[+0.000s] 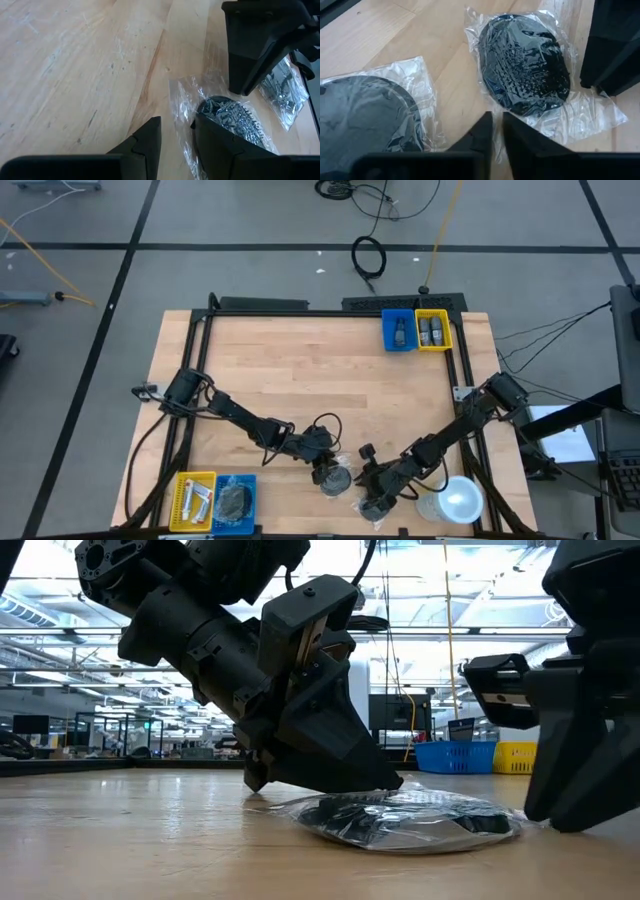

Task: Pick & Place Travel size toiletries
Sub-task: Put the black hairbrush into the bottom blue bin

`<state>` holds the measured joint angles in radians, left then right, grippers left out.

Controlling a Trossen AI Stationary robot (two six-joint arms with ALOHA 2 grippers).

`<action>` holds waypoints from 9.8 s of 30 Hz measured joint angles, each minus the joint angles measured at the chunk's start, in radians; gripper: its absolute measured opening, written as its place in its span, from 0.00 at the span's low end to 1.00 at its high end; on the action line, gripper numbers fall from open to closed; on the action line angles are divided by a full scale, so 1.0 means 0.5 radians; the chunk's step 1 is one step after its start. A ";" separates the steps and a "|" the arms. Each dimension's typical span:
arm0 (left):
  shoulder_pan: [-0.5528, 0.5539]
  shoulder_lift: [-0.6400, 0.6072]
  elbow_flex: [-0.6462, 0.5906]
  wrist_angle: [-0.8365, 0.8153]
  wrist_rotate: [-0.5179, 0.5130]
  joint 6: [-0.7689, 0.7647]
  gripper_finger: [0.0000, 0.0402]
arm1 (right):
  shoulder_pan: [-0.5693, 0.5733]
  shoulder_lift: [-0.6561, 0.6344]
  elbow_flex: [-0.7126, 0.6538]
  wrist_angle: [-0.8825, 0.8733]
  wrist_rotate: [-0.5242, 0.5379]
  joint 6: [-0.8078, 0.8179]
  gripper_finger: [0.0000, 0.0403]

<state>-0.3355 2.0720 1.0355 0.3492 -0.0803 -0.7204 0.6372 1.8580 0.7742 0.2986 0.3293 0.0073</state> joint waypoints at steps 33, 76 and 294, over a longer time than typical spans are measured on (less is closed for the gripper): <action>-0.022 -0.381 -0.002 -0.014 0.048 0.430 0.31 | 0.008 -0.673 -0.009 -0.280 0.356 -0.204 0.00; -0.085 -0.367 0.000 0.045 -0.283 0.302 0.31 | -0.146 -0.787 -0.005 -0.403 0.329 -0.160 0.00; -0.339 -0.449 0.099 -0.316 -0.048 0.248 0.43 | -0.028 -0.411 0.262 -0.717 -0.937 0.559 0.26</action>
<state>-0.5052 1.8473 1.0851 0.1911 -0.1043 -0.5964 0.6233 1.6524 0.9054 -0.0600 -0.1392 0.2868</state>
